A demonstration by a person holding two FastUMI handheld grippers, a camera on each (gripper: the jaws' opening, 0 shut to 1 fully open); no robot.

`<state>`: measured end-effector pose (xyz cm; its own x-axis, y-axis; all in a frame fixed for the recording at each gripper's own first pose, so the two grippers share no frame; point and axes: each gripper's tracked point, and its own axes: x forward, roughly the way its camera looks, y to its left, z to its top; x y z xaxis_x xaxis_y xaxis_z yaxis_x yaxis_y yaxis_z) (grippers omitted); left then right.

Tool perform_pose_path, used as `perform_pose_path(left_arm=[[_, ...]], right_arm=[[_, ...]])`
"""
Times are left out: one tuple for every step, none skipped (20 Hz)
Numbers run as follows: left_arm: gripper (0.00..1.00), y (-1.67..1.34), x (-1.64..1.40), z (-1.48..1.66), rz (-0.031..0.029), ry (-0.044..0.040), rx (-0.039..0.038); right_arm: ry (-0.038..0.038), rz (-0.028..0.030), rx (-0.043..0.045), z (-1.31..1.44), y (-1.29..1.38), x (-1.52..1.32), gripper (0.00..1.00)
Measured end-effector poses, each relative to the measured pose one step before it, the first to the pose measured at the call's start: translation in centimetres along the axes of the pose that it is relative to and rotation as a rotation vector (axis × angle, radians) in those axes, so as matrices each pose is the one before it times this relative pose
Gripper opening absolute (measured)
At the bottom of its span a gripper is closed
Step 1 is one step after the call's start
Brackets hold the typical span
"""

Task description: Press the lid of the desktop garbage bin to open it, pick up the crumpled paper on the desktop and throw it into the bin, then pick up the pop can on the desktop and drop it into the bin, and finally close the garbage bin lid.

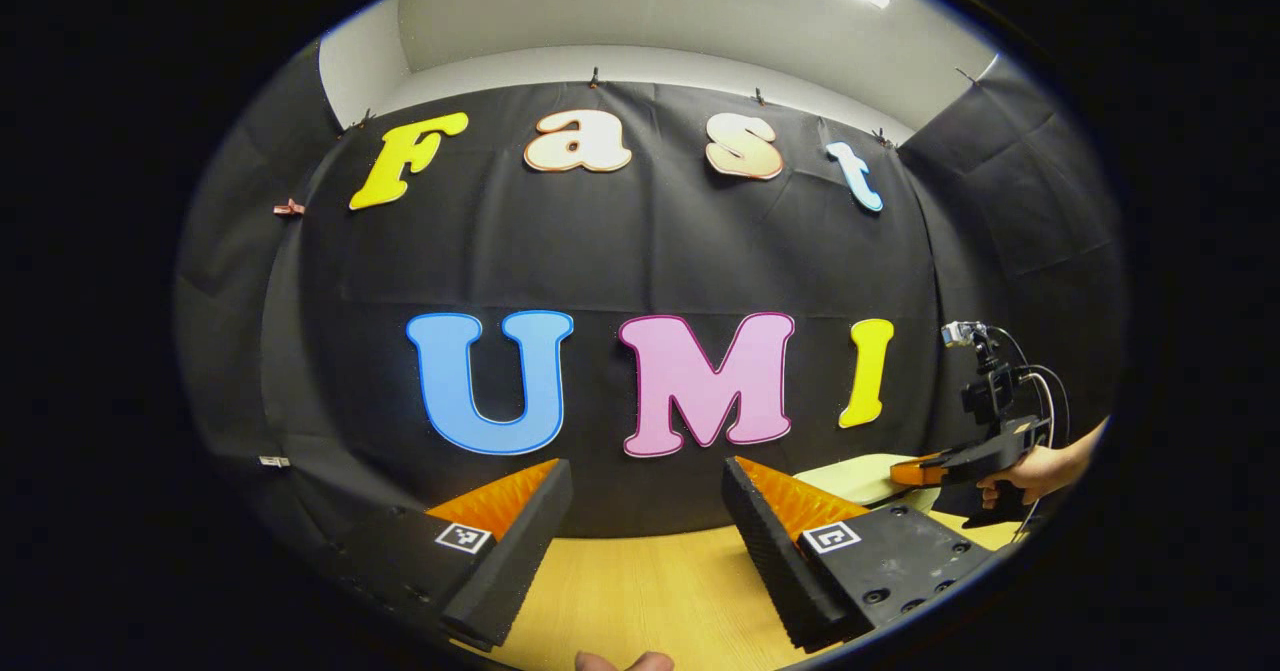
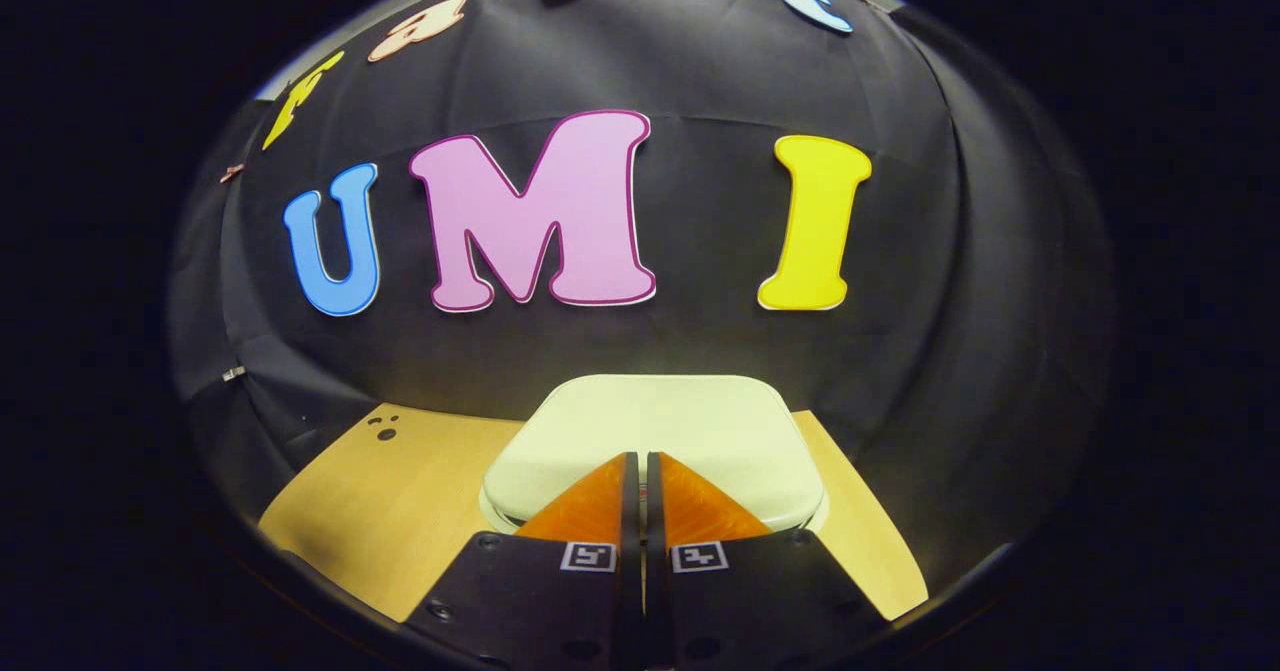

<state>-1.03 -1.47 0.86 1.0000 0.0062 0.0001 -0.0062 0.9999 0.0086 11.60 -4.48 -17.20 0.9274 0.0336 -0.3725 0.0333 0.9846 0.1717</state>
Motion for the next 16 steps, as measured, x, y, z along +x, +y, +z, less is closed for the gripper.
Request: perform_pose_path(left_arm=[[0.97, 0.130, -0.194, 0.162, 0.00180, -0.00068, 0.00106], [0.97, 0.105, -0.186, -0.119, 0.00172, 0.00009, -0.00153], [0.97, 0.045, -0.052, 0.015, 0.00169, 0.00163, -0.00163], [0.97, 0.024, -0.110, -0.112, 0.00047, 0.00317, -0.00052], [0.97, -0.048, -0.022, 0.071, 0.00050, 0.00240, 0.00024], [0.97, 0.041, -0.089, -0.133, -0.00053, 0.00136, 0.00097], [0.97, -0.110, -0.045, 0.052, -0.00068, 0.00027, 0.00015], [0.97, -0.094, 0.003, -0.106, -0.00073, -0.00059, -0.00063], [0.97, 0.004, 0.020, 0.100, -0.00020, -0.00153, -0.00125], [0.97, -0.104, -0.104, -0.069, -0.00107, 0.00037, -0.00044], [0.97, -0.047, 0.085, 0.016, 0.00029, -0.00026, 0.00102], [0.97, -0.154, 0.246, -0.145, -0.00055, 0.00011, 0.00039], [0.97, -0.075, 0.130, -0.276, -0.00048, 0.00011, -0.00185], [0.97, -0.063, -0.009, -0.073, -0.00050, 0.00145, -0.00312], [0.98, -0.033, -0.039, -0.107, -0.00011, 0.00289, -0.00208], [0.97, -0.124, 0.060, -0.247, -0.00018, 0.00079, -0.00063]], right_arm=[[-0.01737, -0.00227, -0.00894, 0.407, 0.085, -0.344, 0.05], [-0.01715, -0.00436, -0.00520, 0.413, -0.073, -0.265, 0.05], [-0.01787, -0.00118, -0.00306, 0.443, 0.097, -0.301, 0.05], [-0.01654, -0.00075, -0.00626, 0.412, 0.140, -0.250, 0.05], [-0.01307, 0.00300, -0.00723, 0.346, 0.084, -0.185, 0.05], [-0.01474, 0.00532, -0.00622, 0.387, 0.185, -0.219, 0.05], [-0.01417, 0.00518, -0.00423, 0.391, 0.145, -0.242, 0.05], [-0.00882, 0.00340, 0.00133, 0.165, -0.020, -0.111, 0.06], [-0.00996, 0.00093, 0.00246, 0.325, -0.046, -0.225, 0.05], [-0.00878, 0.00294, 0.00168, 0.441, 0.044, -0.278, 0.06], [-0.00715, 0.00015, -0.00320, 0.235, -0.006, -0.150, 0.06], [-0.00623, 0.00006, -0.00761, 0.143, 0.044, -0.215, 0.05], [-0.00570, -0.00092, -0.01365, 0.254, 0.008, -0.220, 0.06], [-0.00639, 0.00315, -0.01392, 0.249, 0.065, -0.215, 0.05], [-0.00272, 0.00464, -0.01144, 0.243, 0.234, -0.292, 0.05], [-0.00619, 0.00629, -0.00826, 0.112, 0.163, -0.360, 0.06]])
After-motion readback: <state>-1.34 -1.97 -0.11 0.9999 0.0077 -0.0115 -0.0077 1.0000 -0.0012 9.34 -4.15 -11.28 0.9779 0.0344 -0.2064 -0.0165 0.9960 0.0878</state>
